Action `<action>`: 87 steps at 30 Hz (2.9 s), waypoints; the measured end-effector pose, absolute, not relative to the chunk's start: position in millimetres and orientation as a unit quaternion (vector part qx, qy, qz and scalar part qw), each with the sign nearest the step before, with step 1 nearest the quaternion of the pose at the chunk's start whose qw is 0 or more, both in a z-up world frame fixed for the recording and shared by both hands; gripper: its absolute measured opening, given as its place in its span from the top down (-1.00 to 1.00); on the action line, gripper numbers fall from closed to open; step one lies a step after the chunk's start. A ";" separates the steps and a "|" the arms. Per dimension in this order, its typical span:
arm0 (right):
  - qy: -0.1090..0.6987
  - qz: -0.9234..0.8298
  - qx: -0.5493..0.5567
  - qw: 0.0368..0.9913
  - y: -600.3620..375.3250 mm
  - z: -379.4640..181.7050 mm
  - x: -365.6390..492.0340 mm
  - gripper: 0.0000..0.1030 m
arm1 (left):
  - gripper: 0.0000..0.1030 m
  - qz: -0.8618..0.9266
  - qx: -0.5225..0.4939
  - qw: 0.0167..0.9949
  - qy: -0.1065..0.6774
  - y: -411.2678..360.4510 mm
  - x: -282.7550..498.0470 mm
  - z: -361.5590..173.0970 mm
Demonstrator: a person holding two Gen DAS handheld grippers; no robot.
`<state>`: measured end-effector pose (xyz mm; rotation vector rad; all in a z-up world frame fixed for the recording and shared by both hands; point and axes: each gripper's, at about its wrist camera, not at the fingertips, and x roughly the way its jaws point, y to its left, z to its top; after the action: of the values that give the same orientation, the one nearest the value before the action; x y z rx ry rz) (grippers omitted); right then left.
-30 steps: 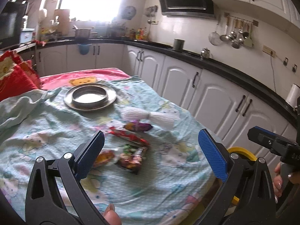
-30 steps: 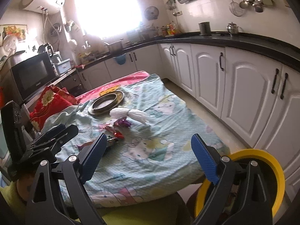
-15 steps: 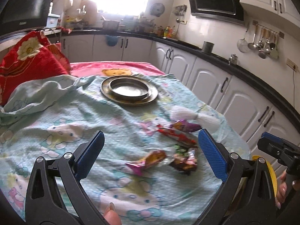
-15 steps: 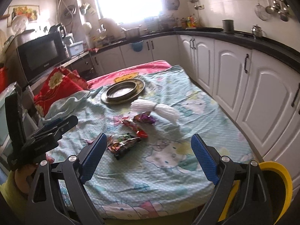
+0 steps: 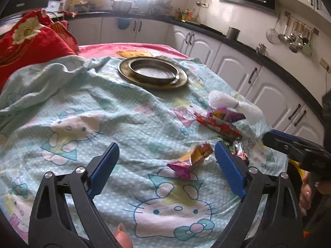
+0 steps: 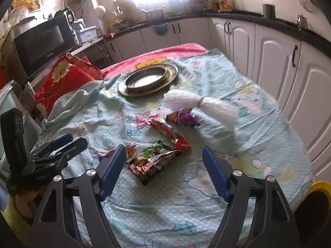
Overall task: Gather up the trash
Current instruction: 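Grasp the pink-and-yellow candy wrapper with the left tool while the right tool grasps the brown chocolate wrapper, then carry both candy wrappers over the yellow-rimmed bin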
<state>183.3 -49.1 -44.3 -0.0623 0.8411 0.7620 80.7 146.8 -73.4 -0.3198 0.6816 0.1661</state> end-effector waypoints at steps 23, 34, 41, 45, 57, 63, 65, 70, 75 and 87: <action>0.484 0.369 0.004 0.793 -35.3 -94.0 198.7 0.53 | 0.20 0.007 -0.184 0.905 0.384 133.3 102.6 -108.2; 0.485 0.368 -0.001 0.793 -60.4 -89.9 188.9 0.73 | 0.55 -0.011 -0.180 0.901 0.395 126.8 103.3 -111.3; 0.476 0.365 -0.017 0.800 -76.5 -83.3 176.3 0.73 | 0.58 0.003 -0.169 0.907 0.386 126.2 98.4 -104.2; 0.468 0.363 -0.022 0.805 -85.1 -77.6 169.4 0.73 | 0.58 0.016 -0.167 0.912 0.375 130.7 93.8 -94.6; 0.429 0.360 -0.031 0.828 -107.7 -51.5 156.1 0.73 | 0.58 0.000 -0.155 0.928 0.338 112.8 85.7 -59.7; 0.414 0.351 -0.017 0.840 -127.4 -39.4 155.9 0.73 | 0.58 -0.019 -0.144 0.934 0.328 91.6 84.8 -48.9; 0.409 0.347 -0.013 0.844 -135.0 -34.9 155.9 0.73 | 0.58 -0.024 -0.140 0.935 0.326 85.2 85.4 -46.5; 0.397 0.336 -0.002 0.854 -152.4 -26.5 155.7 0.73 | 0.58 -0.039 -0.132 0.938 0.319 67.3 86.1 -40.2; 0.383 0.324 0.002 0.865 -169.2 -18.5 153.9 0.73 | 0.58 -0.053 -0.126 0.939 0.317 51.3 88.2 -35.8; 0.353 0.293 0.017 0.888 -212.5 -6.9 147.6 0.73 | 0.58 -0.089 -0.103 0.941 0.311 7.5 92.9 -27.7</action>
<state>147.6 -212.5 -6.9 0.0363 0.7335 0.6085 92.9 7.5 -27.7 -0.2093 0.6352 -0.1810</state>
